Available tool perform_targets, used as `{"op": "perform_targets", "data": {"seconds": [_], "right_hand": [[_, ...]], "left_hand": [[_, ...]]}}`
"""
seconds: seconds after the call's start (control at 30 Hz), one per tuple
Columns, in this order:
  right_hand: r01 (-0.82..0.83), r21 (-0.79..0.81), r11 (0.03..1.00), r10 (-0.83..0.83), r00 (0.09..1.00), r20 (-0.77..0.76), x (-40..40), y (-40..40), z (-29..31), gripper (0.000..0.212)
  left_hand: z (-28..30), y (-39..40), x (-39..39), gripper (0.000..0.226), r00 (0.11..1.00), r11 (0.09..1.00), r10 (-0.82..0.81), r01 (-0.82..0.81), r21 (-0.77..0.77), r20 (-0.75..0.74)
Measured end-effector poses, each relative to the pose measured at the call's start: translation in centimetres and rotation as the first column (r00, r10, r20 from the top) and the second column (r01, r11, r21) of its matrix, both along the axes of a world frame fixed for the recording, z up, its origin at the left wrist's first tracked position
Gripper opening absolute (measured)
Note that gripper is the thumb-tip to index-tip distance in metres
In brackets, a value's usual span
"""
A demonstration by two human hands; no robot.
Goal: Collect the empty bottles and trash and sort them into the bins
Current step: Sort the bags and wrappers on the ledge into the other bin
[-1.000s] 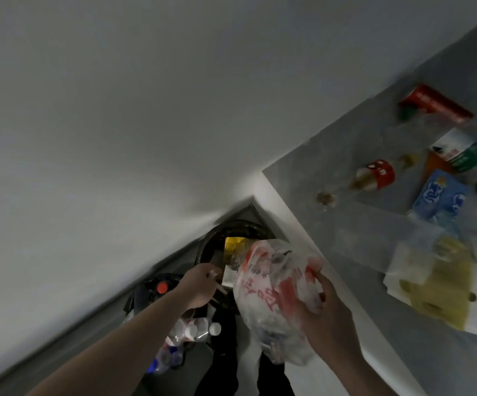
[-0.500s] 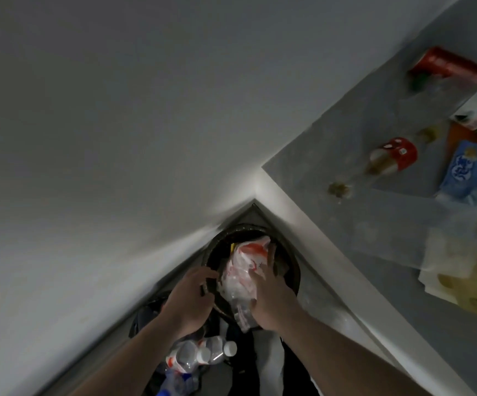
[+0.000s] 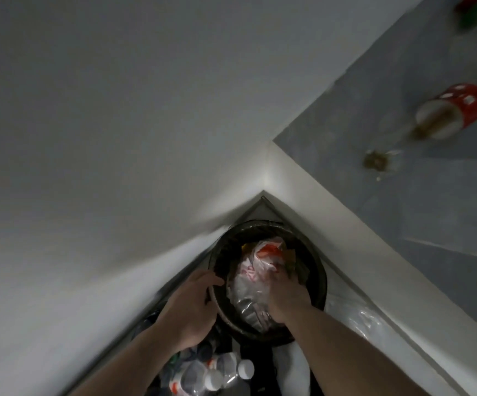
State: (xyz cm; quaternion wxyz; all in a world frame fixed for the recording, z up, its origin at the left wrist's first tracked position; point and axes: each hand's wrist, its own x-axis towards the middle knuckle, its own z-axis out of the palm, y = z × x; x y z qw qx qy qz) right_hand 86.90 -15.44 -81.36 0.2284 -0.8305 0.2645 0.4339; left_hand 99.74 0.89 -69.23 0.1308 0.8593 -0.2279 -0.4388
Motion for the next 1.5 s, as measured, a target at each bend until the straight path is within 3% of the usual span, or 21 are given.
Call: {"op": "perform_targets", "data": {"seconds": [0.1,0.2,0.43,0.53,0.73,0.97,1.23,1.5], "right_hand": [[0.075,0.003,0.997,-0.075,0.99,0.117,-1.0,0.3,4.1,0.089],[0.153,0.021,0.988,-0.153,0.947,0.284,-2.3,-0.2,11.3,0.08],[0.306,0.103,0.947,-0.322,0.881,0.347,-8.3,-2.0,32.2,0.076],[0.352,0.101,0.931,-0.363,0.857,0.365,-11.9,-2.0,40.9,0.076],[0.397,0.059,0.916,-0.381,0.814,0.44,-17.9,-1.7,53.5,0.074],[0.528,0.067,0.847,-0.487,0.718,0.497,-22.3,-2.0,58.6,0.075],[0.501,-0.092,0.861,-0.416,0.795,0.442,-28.3,-4.4,60.2,0.081],[0.505,-0.145,0.851,-0.398,0.799,0.45,-38.2,-9.7,61.8,0.085]], "left_hand": [[2.9,-0.1,-0.6,0.05,1.0,0.999,-0.026,0.027,0.047,-0.007],[7.5,-0.2,-1.4,0.052,1.0,0.999,-0.008,0.008,0.034,-0.002],[24.8,-0.5,-5.1,0.053,0.998,0.998,-0.055,0.055,-0.034,0.011],[32.1,-0.1,-7.1,0.067,0.997,0.989,-0.071,0.076,-0.125,0.043],[43.6,1.4,-10.7,0.068,0.982,0.972,-0.141,0.161,-0.169,0.125],[48.4,2.7,-11.7,0.068,0.943,0.954,-0.244,0.275,-0.116,0.227],[51.1,0.2,-12.9,0.072,0.87,0.925,-0.352,0.38,-0.016,0.346],[51.4,-5.7,-20.0,0.079,0.802,0.887,-0.446,0.456,0.074,0.397]]}}
